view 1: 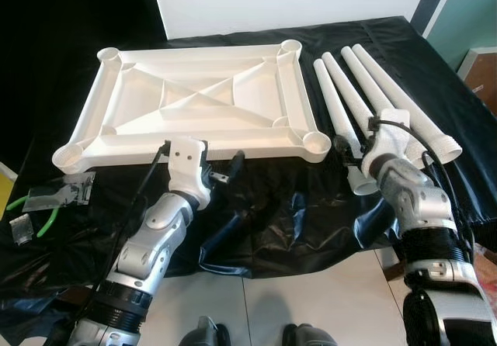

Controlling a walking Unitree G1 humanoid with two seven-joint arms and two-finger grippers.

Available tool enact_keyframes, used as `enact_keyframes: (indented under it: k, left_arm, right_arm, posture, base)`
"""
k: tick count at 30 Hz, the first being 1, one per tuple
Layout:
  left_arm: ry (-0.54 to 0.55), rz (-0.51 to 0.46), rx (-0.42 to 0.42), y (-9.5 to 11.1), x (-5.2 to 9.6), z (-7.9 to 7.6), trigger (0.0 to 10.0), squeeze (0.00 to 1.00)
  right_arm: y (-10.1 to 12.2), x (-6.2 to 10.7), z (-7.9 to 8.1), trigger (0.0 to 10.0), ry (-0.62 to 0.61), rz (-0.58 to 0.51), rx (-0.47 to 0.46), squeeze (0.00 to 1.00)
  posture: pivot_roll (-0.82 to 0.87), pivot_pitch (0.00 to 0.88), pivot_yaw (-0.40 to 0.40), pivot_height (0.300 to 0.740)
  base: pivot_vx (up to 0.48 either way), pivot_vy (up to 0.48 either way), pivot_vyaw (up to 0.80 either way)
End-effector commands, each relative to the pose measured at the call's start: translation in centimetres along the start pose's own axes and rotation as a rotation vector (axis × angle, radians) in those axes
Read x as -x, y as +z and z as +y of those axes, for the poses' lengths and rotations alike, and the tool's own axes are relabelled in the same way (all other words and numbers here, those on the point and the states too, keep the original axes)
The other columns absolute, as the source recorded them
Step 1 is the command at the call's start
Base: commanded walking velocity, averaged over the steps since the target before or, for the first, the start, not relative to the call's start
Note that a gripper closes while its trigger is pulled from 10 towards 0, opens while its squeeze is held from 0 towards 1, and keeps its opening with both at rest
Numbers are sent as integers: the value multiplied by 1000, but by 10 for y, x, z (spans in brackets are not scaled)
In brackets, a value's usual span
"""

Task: Building children table

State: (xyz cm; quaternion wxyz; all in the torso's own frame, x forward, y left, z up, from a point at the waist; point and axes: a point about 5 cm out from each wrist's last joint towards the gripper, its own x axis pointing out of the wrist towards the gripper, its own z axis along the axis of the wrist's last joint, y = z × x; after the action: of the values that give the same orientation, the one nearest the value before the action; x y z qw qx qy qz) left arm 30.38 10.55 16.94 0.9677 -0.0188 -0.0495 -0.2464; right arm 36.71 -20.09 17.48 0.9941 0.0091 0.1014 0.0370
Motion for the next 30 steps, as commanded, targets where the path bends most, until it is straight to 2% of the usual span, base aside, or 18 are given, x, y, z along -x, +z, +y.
enact_keyframes:
  k: [1, 8, 10, 16, 17, 19, 21, 23, 30]
  left_arm:
    - [-241, 17, 3, -2, 1, -15, 10000, 0]
    - [-286, 29, 1, -2, 2, -22, 10000, 0]
    - [-353, 38, -9, 0, 6, -32, 10000, 0]
    - [-403, 43, -21, 2, 8, -40, 10000, 0]
    - [-438, 45, -27, 4, 9, -46, 10000, 0]
    - [-438, 45, -27, 4, 9, -46, 10000, 0]
    - [-516, 54, -35, 6, 12, -59, 10000, 0]
    - [-552, 51, -42, 9, 13, -65, 10000, 0]
    - [-619, 52, -56, 14, 16, -77, 10000, 0]
  right_arm:
    - [-8, -6, -1, 10000, 13, 83, -10, 0]
    - [-8, -15, -2, 10000, 23, 130, -8, 0]
    - [-11, -20, -6, 10000, 4, 176, 5, 0]
    - [-17, -21, -10, 10000, -10, 226, -4, 0]
    - [-22, -21, -13, 10000, -21, 270, -27, 0]
    - [-22, -21, -13, 10000, -21, 270, -27, 0]
    - [-30, -21, -17, 10000, -40, 345, -69, 0]
    - [-33, -20, -18, 10000, -39, 379, -80, 0]
    - [-44, -18, -22, 10000, -31, 449, -113, 0]
  posture:
    - [-26, 129, 49, 740]
    - [-22, 128, 42, 740]
    - [-10, 126, 25, 740]
    - [-7, 124, 15, 740]
    - [-12, 119, 13, 740]
    - [-12, 119, 13, 740]
    - [-17, 113, 12, 740]
    - [-19, 109, 10, 740]
    - [-26, 103, 9, 740]
  base:
    - [0, 0, 0]
    - [0, 0, 0]
    - [0, 0, 0]
    - [0, 0, 0]
    - [0, 0, 0]
    - [0, 0, 0]
    - [0, 0, 0]
    - [0, 0, 0]
    - [0, 0, 0]
